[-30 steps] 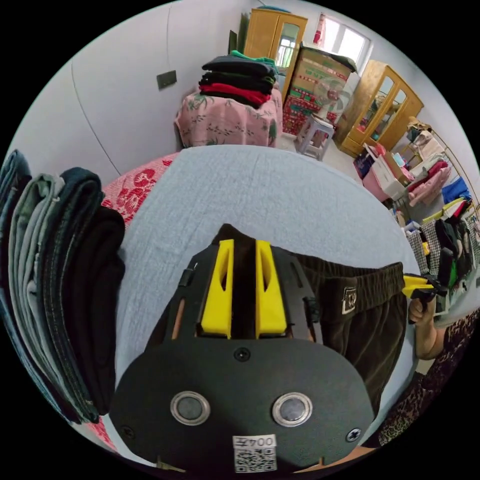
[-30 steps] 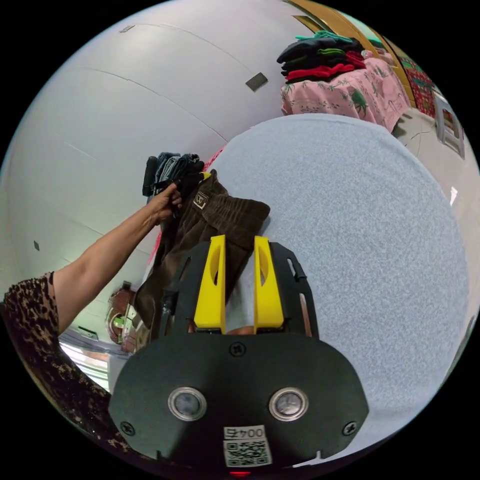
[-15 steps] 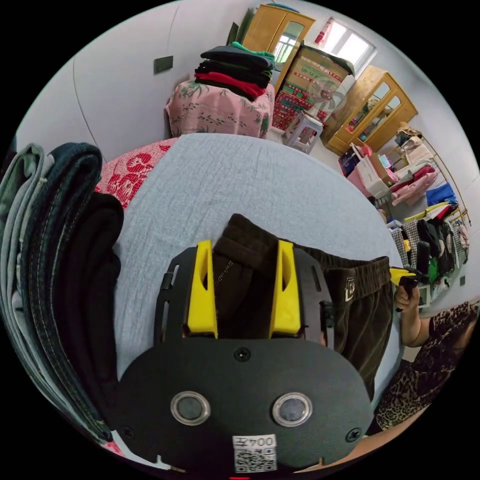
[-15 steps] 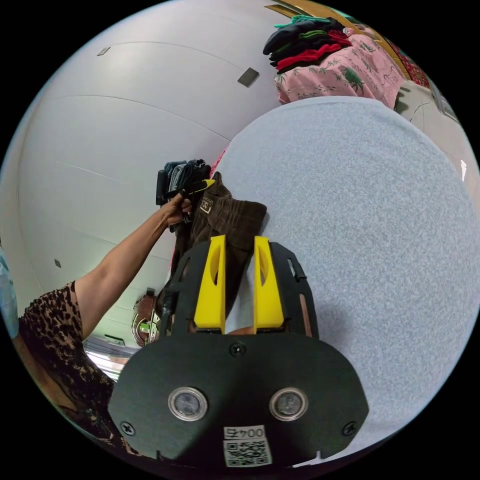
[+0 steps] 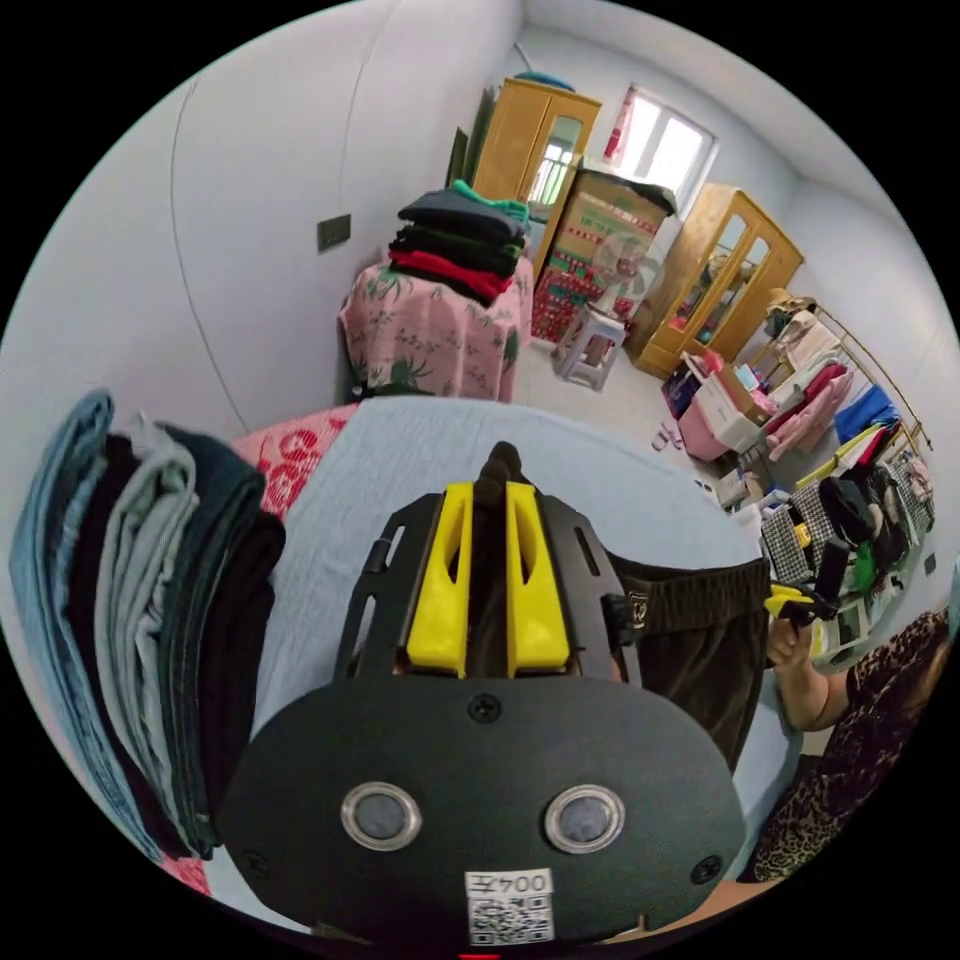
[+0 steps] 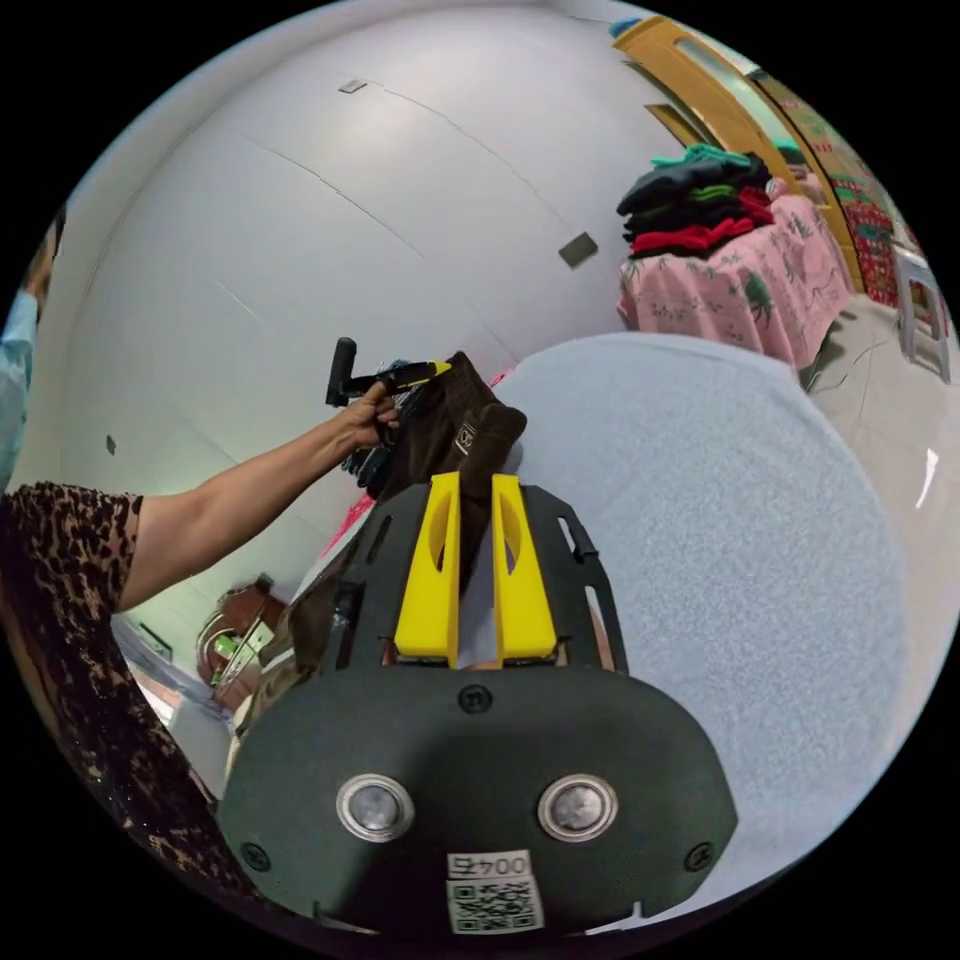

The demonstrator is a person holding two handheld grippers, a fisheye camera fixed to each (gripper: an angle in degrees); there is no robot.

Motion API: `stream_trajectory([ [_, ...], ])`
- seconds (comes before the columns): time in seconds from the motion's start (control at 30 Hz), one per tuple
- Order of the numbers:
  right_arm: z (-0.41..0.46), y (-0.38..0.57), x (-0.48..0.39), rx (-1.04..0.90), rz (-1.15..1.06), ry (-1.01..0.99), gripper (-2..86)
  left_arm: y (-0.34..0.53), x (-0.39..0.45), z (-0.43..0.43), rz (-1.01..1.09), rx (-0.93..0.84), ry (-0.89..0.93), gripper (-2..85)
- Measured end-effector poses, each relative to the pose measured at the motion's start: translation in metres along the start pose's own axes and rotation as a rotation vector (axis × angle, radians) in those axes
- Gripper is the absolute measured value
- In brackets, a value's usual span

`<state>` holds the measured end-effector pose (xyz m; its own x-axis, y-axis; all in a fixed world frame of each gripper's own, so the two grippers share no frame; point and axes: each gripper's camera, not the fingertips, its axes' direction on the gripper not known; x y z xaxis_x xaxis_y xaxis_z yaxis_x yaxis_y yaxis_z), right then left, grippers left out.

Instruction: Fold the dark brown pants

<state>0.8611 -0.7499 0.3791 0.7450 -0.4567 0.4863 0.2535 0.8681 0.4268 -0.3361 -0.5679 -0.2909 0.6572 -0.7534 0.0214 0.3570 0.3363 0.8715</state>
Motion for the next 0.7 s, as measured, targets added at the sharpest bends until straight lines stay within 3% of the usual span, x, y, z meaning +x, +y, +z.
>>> stream_trajectory([
  [0.13,-0.017,0.002,-0.002,0.073,0.020,0.033,5.7,-0.032,0.030,0.018,0.127,-0.069,-0.056,1.7],
  [0.27,-0.010,0.003,-0.006,0.028,0.034,0.097,5.8,-0.031,0.030,0.059,0.122,-0.127,-0.085,1.4],
  [0.47,0.010,0.005,-0.014,-0.099,0.062,0.262,6.0,-0.002,0.011,0.118,0.020,-0.138,-0.108,1.5],
  [0.6,0.019,0.008,-0.011,-0.161,0.130,0.281,6.3,0.024,-0.006,0.139,-0.141,-0.020,-0.112,1.8],
  [0.7,0.023,0.010,-0.014,-0.178,0.148,0.279,6.4,0.030,-0.008,0.159,-0.166,-0.070,-0.128,2.9],
])
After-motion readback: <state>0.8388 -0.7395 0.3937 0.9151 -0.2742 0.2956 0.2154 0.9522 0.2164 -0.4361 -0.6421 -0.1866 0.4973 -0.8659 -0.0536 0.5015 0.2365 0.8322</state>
